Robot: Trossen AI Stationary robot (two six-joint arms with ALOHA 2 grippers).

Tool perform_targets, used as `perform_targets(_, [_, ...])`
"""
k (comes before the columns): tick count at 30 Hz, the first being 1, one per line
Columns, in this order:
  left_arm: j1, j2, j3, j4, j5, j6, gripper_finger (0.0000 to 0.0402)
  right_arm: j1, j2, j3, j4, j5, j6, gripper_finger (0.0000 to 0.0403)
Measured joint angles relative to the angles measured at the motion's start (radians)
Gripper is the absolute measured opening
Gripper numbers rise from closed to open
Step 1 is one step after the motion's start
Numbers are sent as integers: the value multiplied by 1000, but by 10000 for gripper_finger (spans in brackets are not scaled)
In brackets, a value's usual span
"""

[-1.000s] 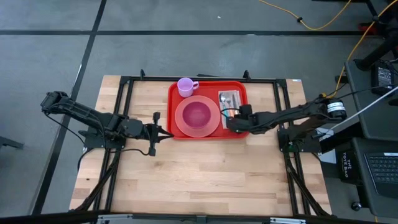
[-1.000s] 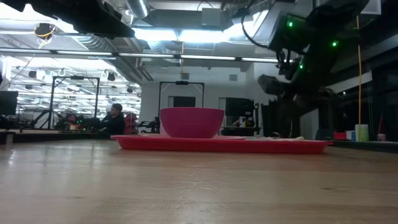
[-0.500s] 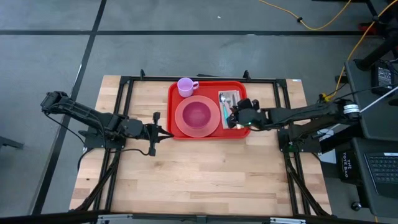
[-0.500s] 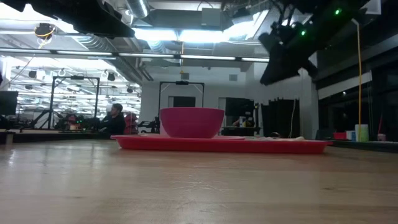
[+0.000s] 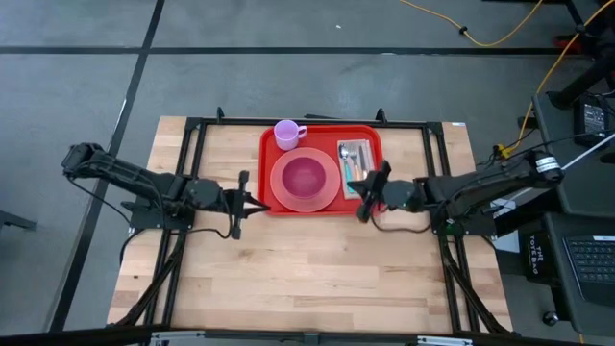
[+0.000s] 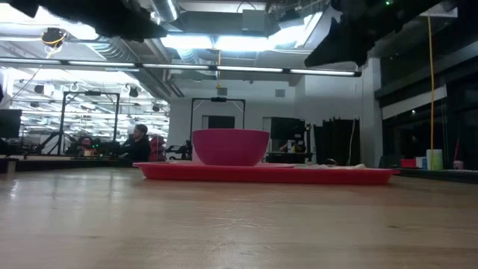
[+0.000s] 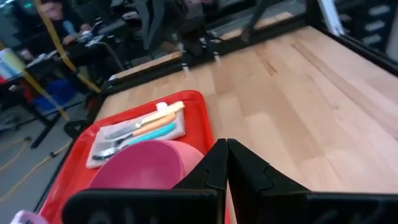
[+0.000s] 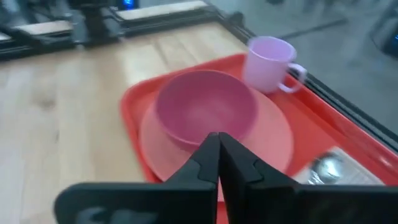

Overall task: Set up tray
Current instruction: Return to Home Position

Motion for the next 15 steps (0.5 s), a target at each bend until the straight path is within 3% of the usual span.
perform_targets(7, [143,-97,-169,188,191,18,3,85,45,-118,268,2,-78,6])
perform_targets(15, [295,-318,-341,290,360,-37,3,88,48,-176,360,5,-107,4])
